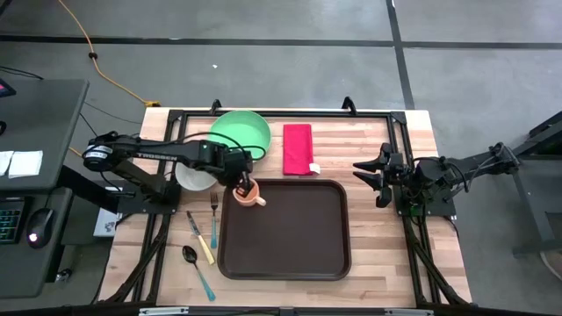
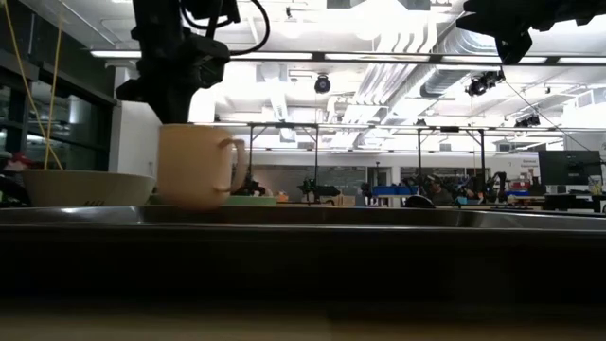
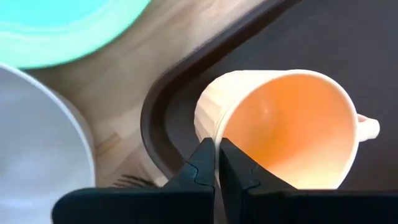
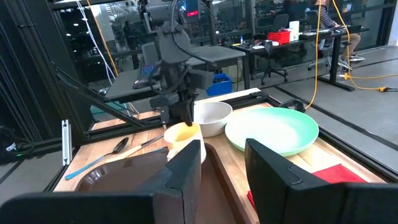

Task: Set up tray
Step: Put the orange mug on the black serving tray

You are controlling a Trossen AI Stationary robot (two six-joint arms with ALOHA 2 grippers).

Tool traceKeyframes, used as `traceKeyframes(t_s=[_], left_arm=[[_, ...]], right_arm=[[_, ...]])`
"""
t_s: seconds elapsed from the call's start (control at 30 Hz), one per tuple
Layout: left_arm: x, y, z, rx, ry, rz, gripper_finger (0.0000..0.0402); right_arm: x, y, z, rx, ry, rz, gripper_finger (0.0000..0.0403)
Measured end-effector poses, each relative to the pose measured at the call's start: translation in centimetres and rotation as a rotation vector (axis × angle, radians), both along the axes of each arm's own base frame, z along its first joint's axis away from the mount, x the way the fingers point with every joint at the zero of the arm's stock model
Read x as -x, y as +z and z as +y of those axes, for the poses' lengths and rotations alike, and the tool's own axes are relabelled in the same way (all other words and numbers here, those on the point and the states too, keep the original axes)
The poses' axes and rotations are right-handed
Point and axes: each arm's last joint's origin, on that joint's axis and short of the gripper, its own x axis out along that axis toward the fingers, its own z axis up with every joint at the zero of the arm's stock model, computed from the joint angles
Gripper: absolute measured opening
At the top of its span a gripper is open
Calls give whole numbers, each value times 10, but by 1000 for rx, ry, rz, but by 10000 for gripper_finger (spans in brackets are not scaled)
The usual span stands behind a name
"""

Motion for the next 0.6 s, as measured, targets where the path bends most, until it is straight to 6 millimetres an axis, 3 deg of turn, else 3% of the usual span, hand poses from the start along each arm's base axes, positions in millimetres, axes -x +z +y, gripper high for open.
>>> traceKeyframes(t_s=[0.6], left_arm=[[6,-14,0,-5,65,84,37]], right_arm=[[0,0,0,-11,-4,-3,103]])
